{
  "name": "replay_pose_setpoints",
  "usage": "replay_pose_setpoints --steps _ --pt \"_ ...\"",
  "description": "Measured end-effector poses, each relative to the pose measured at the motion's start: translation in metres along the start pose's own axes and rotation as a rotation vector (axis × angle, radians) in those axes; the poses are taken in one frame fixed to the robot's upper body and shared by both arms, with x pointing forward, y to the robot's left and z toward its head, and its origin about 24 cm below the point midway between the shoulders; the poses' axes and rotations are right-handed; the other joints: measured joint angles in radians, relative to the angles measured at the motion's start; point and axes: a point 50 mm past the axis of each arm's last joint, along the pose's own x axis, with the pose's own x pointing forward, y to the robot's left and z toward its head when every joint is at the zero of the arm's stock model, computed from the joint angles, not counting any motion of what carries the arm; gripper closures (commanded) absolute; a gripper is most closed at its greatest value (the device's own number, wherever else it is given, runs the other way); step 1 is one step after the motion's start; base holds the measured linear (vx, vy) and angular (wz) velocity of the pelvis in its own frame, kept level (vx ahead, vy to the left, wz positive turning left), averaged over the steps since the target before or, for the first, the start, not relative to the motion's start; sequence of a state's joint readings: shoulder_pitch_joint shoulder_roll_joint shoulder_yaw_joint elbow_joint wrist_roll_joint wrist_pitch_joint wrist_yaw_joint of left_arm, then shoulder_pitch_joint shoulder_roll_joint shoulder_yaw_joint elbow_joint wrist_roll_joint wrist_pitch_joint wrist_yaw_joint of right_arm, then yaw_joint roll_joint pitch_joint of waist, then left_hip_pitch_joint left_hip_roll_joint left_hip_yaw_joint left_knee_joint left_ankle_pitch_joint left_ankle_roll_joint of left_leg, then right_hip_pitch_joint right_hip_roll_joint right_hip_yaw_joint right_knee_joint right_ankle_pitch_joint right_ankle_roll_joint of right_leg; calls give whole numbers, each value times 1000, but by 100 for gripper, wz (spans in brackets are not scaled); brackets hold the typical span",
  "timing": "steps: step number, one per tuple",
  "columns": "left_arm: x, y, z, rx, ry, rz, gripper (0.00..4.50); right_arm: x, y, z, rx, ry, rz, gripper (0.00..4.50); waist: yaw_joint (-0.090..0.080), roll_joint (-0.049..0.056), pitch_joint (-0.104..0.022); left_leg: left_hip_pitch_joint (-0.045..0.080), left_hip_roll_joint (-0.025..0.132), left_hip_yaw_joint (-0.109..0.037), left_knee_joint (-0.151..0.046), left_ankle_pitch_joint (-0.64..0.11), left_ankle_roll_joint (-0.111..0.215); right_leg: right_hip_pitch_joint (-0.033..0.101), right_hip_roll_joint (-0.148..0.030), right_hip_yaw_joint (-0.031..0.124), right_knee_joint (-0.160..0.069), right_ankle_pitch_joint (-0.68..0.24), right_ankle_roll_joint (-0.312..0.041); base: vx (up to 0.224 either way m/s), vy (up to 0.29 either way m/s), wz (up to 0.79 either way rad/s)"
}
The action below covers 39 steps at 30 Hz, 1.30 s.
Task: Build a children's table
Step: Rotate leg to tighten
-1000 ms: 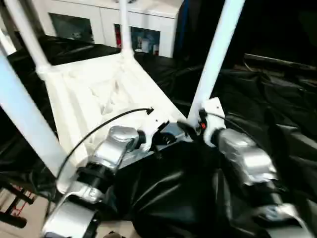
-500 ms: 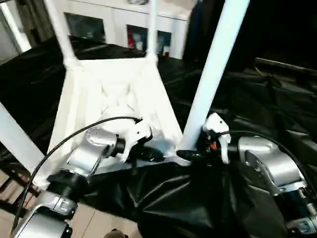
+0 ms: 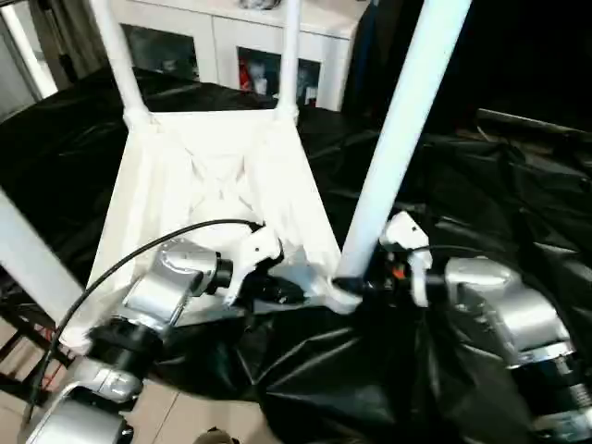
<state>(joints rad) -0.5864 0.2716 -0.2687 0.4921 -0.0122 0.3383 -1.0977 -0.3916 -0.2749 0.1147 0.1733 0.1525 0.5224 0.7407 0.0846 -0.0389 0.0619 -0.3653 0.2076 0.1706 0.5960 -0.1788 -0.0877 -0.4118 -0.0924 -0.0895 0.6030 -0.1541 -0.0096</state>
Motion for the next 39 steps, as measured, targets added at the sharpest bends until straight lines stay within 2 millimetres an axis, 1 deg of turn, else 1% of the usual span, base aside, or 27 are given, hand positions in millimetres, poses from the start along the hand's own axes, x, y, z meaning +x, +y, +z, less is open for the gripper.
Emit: replay_pose_setpoints --steps 2,3,4,6,8,9,10,12,14,15,17,18,20,23,25,32,35,37,38,39 --pt "8 4 4 -22 -13 65 450 8 -5 2 48 -15 -106 245 -7 0 0 0 0 -1 0 0 0 0 0 -1 -2 0 0 0 0 0" --pt "16 6 7 -41 -20 111 450 14 -8 3 81 -27 -196 246 -15 -1 0 0 0 -2 1 0 0 1 0 -3 -3 0 0 0 0 0" --pt "21 7 10 -51 -22 140 450 19 -9 5 98 -34 -251 247 -21 -1 -1 0 0 -3 1 0 0 1 0 -5 -6 0 0 0 0 0" --pt "29 7 15 -67 -24 181 450 25 -11 7 121 -43 -341 249 -30 -1 -1 -1 0 -4 1 0 0 1 0 -5 -10 0 0 0 0 0" --pt "32 8 16 -71 -25 201 450 29 -11 9 124 -43 -378 249 -36 -1 -1 -1 0 -4 1 0 0 1 0 -5 -11 0 0 0 0 0" --pt "33 9 17 -74 -24 209 450 31 -12 10 125 -44 -393 195 -37 -1 -1 -1 0 -4 1 0 0 1 0 -5 -11 0 0 0 0 0" --pt "34 9 18 -73 -25 210 450 32 -12 10 122 -43 -397 181 -38 -1 -1 -1 0 -4 1 0 0 1 0 -4 -10 0 0 0 0 0" --pt "35 8 18 -73 -27 210 450 32 -11 11 123 -44 -390 176 -38 -3 -2 -1 0 -3 1 0 0 1 0 -4 -9 1 0 0 0 0" --pt "35 8 18 -70 -30 204 450 31 -12 11 124 -47 -381 148 -38 -4 -2 -1 0 -3 1 0 0 1 0 -4 -8 5 1 0 0 0" --pt "35 8 19 -68 -31 198 450 30 -12 11 119 -47 -369 135 -37 -4 -2 -1 0 -2 0 0 0 1 0 -4 -8 5 0 0 0 0" --pt "33 8 19 -56 -31 187 450 28 -12 12 97 -43 -328 126 -37 -4 -2 -1 0 -2 0 0 0 0 0 -4 -8 5 0 0 0 0" --pt "30 8 18 -44 -26 166 450 24 -13 12 73 -34 -282 111 -37 -4 -2 -1 0 -2 0 0 0 0 0 -4 -8 5 0 0 0 0" --pt "23 7 16 -13 -11 118 450 14 -12 9 7 -4 -183 111 -34 -4 -2 -1 0 -2 -1 0 0 0 0 -4 -7 5 0 0 0 0" --pt "16 6 12 5 2 71 450 9 -10 9 -19 13 -95 111 -26 -3 -2 -1 0 -1 -3 0 0 -1 0 -4 -8 7 -3 0 0 0" --pt "7 3 9 34 17 17 450 0 -9 7 -64 47 9 111 -20 -4 -2 -1 1 -1 -3 0 0 -1 0 -4 -8 6 -3 0 0 0" --pt "-13 -4 0 63 67 -136 450 -19 -2 -1 -106 108 228 111 4 -4 -3 0 1 0 -2 0 0 1 0 -2 -8 6 -3 0 0 0" --pt "-17 -5 -2 62 80 -165 450 -21 0 -4 -100 119 267 144 6 -4 -2 -1 0 0 -2 0 0 1 0 -2 -7 6 -3 0 0 0" --pt "-18 -5 -2 68 82 -171 450 -22 0 -5 -98 123 274 160 6 -4 -2 0 0 0 -2 0 0 2 0 -2 -7 5 0 0 0 0" --pt "-19 -6 -2 67 84 -174 450 -22 0 -5 -95 124 277 160 6 -4 -2 0 0 0 -2 0 0 3 0 -2 -7 4 0 0 0 0" --pt "-19 -6 -2 66 86 -175 450 -22 0 -5 -91 124 278 181 5 -4 -2 0 0 -1 -2 0 0 3 0 -2 -7 4 0 0 0 0"
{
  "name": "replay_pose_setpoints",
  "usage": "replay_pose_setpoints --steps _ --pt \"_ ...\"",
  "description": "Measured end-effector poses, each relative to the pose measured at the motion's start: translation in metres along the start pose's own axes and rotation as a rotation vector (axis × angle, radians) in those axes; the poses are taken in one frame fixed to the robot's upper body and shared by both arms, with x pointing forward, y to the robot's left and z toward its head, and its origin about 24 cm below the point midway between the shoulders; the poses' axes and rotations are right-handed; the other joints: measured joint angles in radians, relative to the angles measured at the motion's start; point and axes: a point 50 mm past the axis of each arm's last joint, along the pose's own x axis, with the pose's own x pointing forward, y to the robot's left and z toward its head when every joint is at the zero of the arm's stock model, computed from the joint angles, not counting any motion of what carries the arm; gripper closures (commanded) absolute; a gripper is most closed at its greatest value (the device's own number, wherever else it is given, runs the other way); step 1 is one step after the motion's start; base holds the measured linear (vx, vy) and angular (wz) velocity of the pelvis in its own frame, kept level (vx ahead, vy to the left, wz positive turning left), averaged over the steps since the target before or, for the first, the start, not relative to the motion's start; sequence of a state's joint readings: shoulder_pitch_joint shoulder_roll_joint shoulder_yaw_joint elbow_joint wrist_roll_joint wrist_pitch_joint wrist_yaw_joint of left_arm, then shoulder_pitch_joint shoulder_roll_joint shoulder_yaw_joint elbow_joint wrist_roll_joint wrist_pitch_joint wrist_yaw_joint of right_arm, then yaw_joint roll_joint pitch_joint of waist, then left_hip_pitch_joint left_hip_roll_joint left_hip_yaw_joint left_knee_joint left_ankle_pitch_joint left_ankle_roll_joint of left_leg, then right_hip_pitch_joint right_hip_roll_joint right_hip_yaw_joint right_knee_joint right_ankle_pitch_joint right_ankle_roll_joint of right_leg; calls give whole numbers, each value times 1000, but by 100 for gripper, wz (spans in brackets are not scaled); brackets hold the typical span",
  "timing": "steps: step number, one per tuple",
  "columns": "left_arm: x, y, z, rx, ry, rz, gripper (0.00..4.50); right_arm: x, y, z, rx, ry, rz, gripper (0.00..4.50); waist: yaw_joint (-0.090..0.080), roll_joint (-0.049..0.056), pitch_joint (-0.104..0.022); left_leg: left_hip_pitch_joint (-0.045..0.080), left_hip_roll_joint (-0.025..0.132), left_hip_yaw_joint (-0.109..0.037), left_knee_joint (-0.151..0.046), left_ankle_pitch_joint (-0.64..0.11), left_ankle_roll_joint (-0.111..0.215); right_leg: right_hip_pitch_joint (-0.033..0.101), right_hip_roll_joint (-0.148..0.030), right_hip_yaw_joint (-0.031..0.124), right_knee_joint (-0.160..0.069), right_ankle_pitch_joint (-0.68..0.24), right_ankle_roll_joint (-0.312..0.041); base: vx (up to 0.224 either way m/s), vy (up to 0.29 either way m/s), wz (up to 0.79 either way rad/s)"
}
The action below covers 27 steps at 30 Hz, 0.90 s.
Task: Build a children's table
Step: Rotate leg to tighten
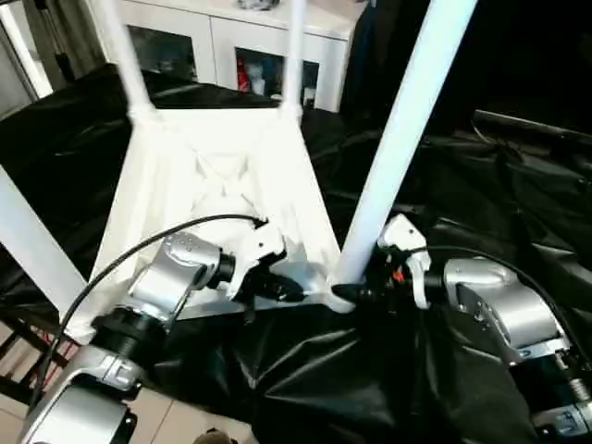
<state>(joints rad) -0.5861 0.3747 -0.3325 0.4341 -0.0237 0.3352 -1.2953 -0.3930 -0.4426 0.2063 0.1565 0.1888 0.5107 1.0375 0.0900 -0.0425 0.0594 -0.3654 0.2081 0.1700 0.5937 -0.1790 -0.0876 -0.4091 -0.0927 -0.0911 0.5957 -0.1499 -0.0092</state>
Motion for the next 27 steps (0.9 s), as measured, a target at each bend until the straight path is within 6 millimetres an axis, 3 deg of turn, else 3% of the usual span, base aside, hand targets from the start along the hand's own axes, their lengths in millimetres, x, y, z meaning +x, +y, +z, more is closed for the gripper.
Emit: replay_pose_setpoints --steps 8,13,18,21,22,26,27 --pt "0 -1 -1 -3 1 -7 450 3 5 -1 14 -15 10 204 0 0 0 0 0 0 0 0 0 0 0 0 0 0 -1 0 0 0" --pt "12 9 3 -53 -51 144 450 18 -5 4 98 -112 -215 217 -6 -1 -1 2 0 0 0 0 0 1 0 0 0 0 0 0 0 0" --pt "31 18 14 -101 -70 270 450 34 -18 11 187 -160 -473 239 -34 0 -1 4 0 -2 1 0 0 1 0 -2 -2 0 1 0 0 0" --pt "39 23 19 -122 -77 323 450 41 -24 14 202 -161 -567 239 -43 0 -1 4 0 -3 1 0 0 1 0 -3 -3 0 1 0 0 0" --pt "42 24 21 -123 -76 339 450 43 -25 15 203 -162 -597 191 -44 0 -1 3 0 -3 1 0 0 1 0 -3 -4 0 1 0 0 0" --pt "45 25 23 -128 -83 346 450 45 -26 17 207 -173 -614 170 -45 0 -1 1 0 -3 1 0 0 1 0 -3 -4 0 1 0 0 0" --pt "45 25 23 -126 -85 344 450 45 -25 17 206 -175 -613 142 -46 0 -1 1 0 -3 1 0 0 1 0 -3 -4 0 1 0 0 0"
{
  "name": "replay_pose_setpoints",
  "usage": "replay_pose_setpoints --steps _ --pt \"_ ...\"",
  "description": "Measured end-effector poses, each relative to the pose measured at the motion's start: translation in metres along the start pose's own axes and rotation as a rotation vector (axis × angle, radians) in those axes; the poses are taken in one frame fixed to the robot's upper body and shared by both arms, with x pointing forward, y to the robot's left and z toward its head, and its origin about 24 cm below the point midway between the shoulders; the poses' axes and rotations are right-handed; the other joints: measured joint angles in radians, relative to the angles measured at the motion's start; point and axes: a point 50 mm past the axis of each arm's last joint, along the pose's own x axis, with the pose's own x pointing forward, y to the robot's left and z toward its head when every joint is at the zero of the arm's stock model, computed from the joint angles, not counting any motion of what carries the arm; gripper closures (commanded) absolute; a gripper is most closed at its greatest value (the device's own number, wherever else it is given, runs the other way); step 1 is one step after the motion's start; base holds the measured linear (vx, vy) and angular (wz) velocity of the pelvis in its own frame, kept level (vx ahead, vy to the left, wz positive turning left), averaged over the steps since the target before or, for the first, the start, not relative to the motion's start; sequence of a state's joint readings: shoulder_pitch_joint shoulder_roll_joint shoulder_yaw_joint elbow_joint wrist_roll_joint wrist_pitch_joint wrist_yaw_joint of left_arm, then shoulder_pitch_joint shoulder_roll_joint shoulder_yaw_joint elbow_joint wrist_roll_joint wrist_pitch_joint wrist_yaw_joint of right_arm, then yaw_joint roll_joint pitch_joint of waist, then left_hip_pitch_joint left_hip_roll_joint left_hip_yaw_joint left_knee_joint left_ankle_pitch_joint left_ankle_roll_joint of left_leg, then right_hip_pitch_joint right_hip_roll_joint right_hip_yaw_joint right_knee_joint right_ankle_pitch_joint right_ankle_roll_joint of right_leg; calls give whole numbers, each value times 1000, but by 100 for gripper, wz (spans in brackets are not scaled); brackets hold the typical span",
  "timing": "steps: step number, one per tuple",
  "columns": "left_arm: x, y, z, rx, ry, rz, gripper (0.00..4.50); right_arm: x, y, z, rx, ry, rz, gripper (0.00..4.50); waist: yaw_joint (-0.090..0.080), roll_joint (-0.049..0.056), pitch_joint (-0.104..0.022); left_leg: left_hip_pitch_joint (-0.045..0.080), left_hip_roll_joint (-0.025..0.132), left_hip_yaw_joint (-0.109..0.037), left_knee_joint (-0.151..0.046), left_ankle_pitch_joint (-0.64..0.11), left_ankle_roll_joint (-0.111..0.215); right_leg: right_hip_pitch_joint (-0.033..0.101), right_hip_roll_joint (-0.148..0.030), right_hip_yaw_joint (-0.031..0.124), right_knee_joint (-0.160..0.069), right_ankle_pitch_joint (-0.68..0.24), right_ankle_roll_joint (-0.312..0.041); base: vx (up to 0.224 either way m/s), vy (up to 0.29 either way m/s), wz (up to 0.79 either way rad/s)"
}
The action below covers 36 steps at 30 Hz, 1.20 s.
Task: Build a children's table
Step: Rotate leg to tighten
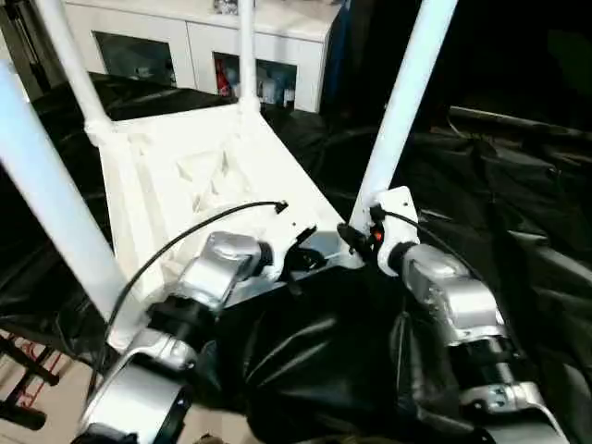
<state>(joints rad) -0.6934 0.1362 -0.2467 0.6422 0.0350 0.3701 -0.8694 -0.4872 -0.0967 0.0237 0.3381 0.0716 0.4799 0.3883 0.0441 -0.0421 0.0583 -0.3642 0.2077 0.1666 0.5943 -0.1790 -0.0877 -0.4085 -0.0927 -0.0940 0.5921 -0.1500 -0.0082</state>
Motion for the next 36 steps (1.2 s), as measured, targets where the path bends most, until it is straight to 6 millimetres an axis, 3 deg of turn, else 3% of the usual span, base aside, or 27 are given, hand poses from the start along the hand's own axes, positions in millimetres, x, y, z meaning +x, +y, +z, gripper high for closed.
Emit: replay_pose_setpoints --steps 11,21,23,33,36 --pt "-19 0 -7 89 -7 -113 450 -17 -6 1 -189 33 253 126 4 0 0 -2 0 3 -3 0 0 -2 0 0 2 1 -3 0 0 0" --pt "-52 -7 -22 124 18 -312 450 -44 -9 -10 -200 131 567 126 38 1 0 -2 1 4 -3 0 0 -4 0 3 3 1 -4 0 0 0" --pt "-54 -8 -23 127 27 -337 450 -47 -7 -12 -196 138 604 160 45 1 0 -2 1 5 -3 0 0 -3 0 3 4 1 -4 0 0 0" --pt "-56 -9 -25 114 38 -348 450 -48 -4 -15 -171 148 629 182 45 -1 0 -2 1 4 -3 0 0 -3 0 3 4 -1 1 0 0 0" --pt "-54 -6 -26 105 38 -297 450 -41 1 -17 -147 127 567 182 42 -1 0 -2 1 4 -3 0 0 -3 0 3 4 -1 1 0 0 0"
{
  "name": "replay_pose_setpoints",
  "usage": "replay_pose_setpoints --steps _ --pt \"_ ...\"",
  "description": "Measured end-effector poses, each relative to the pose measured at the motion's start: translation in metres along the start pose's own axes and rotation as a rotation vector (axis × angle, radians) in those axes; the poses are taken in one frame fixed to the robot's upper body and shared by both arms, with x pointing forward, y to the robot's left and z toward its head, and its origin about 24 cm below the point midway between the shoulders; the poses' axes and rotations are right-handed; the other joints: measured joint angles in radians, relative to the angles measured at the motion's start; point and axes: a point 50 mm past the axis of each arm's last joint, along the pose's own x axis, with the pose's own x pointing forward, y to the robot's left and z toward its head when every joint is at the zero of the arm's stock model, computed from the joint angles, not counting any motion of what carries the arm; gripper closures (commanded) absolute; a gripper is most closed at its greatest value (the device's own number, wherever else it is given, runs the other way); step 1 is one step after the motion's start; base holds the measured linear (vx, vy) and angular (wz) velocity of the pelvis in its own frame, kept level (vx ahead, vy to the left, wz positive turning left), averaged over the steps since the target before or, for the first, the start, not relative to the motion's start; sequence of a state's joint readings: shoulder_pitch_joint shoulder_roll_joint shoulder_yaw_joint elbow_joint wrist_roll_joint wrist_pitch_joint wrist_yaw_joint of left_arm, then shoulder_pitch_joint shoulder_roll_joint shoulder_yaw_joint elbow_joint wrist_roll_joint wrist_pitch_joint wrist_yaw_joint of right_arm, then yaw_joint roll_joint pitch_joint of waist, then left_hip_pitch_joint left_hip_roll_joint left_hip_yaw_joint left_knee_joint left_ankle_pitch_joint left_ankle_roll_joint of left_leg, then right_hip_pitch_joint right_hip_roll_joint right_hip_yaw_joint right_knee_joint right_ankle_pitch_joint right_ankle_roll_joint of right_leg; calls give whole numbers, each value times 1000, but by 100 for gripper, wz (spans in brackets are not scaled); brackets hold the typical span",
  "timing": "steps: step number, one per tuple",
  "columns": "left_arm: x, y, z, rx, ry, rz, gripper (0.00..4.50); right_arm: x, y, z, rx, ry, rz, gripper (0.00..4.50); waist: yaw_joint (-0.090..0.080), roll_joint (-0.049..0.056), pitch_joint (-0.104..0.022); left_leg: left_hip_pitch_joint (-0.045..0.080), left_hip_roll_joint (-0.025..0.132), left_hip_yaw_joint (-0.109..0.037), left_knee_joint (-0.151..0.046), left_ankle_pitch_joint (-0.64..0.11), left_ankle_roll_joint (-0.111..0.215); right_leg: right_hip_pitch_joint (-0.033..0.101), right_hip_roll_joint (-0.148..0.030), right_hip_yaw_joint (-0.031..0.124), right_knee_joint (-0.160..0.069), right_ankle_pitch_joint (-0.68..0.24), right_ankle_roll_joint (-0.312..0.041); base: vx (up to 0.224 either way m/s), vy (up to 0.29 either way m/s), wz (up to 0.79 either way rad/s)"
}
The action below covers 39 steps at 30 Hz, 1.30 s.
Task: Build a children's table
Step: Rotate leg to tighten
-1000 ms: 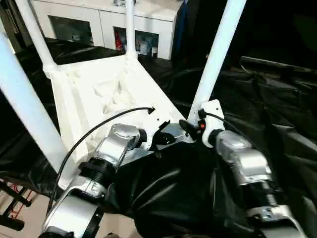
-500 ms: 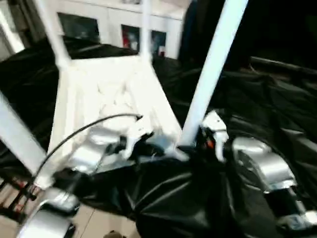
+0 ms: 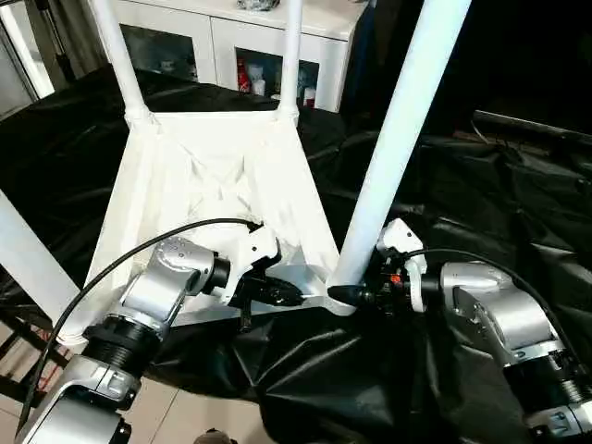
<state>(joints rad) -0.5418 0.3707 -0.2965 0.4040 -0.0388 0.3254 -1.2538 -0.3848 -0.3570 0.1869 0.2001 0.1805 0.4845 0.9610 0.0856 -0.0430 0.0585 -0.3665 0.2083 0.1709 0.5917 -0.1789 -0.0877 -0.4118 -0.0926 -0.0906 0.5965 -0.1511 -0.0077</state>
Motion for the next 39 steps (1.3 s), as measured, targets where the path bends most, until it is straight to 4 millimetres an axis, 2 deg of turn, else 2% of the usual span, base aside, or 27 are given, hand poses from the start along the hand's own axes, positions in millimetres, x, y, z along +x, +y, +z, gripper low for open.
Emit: replay_pose_setpoints --steps 3,7,11,12,16,17,19,21,23,27,28,30,34,37,38,39 --pt "6 8 3 -16 -6 94 450 12 -6 0 54 -34 -145 183 -6 -2 -1 1 0 0 0 0 0 0 0 0 0 0 0 0 0 0" --pt "19 17 10 -37 -22 205 450 24 -16 5 114 -66 -338 183 -26 -2 -1 1 0 -1 1 0 0 1 0 0 -1 0 0 0 0 0" --pt "35 24 21 -78 -46 304 450 35 -23 12 186 -105 -518 183 -29 -2 -1 0 0 -1 1 0 0 -1 0 0 -1 1 0 0 0 0" --pt "36 24 21 -80 -49 310 450 35 -23 12 189 -107 -528 128 -29 -2 -1 0 0 -1 1 0 0 -1 0 0 -1 1 0 0 0 0" --pt "40 23 23 -80 -56 305 450 36 -22 13 178 -103 -541 107 -28 -2 -1 -1 0 -1 0 0 0 -1 0 0 -1 2 -3 0 0 0" --pt "40 23 23 -77 -55 300 450 35 -22 13 177 -104 -541 77 -28 -2 -1 -1 0 -1 0 0 0 -1 0 0 -1 2 -3 0 0 0" --pt "40 23 24 -70 -56 294 450 35 -22 14 173 -105 -532 68 -28 -2 -1 -1 0 -1 0 0 0 -1 0 1 -1 2 -3 0 0 0" --pt "40 22 24 -62 -55 288 450 35 -22 14 162 -101 -520 33 -27 -1 -1 -1 0 0 0 0 0 -1 0 1 -1 2 -3 0 0 0" --pt "40 22 24 -43 -53 279 450 31 -22 13 125 -79 -494 24 -26 -1 -1 -1 0 0 0 0 0 -1 0 1 -1 2 -3 0 0 0" --pt "42 21 26 -40 -57 272 450 19 -24 10 74 -47 -439 24 -16 -1 -1 -2 -1 0 0 0 0 -1 0 1 -2 2 -3 0 0 0" --pt "43 20 26 -42 -59 270 406 18 -25 10 70 -43 -434 21 -14 -1 -1 -2 -1 1 0 0 0 -1 0 1 -2 2 -3 0 0 0" --pt "44 20 27 -44 -60 267 406 11 -27 8 58 -30 -421 21 -7 -1 -1 -2 -1 1 0 0 0 -1 0 1 -1 2 -3 0 0 0" --pt "50 20 35 -13 -42 271 368 8 -25 10 25 -22 -377 21 -3 -1 -1 -1 0 1 0 0 0 -1 0 1 -1 2 -3 0 0 0" --pt "50 19 35 -7 -13 266 368 8 -24 10 27 -25 -365 21 -9 -1 -1 -1 0 0 0 0 0 -1 0 2 -1 2 -3 0 0 0" --pt "50 19 34 -10 -7 262 392 9 -24 10 28 -27 -362 21 -9 -1 -1 -1 0 0 0 0 0 -1 0 2 -1 2 -3 0 0 0" --pt "50 19 34 -15 -4 258 392 9 -24 10 28 -28 -360 21 -9 -1 -1 -1 0 0 0 0 0 -1 0 2 -1 2 -3 0 0 0"
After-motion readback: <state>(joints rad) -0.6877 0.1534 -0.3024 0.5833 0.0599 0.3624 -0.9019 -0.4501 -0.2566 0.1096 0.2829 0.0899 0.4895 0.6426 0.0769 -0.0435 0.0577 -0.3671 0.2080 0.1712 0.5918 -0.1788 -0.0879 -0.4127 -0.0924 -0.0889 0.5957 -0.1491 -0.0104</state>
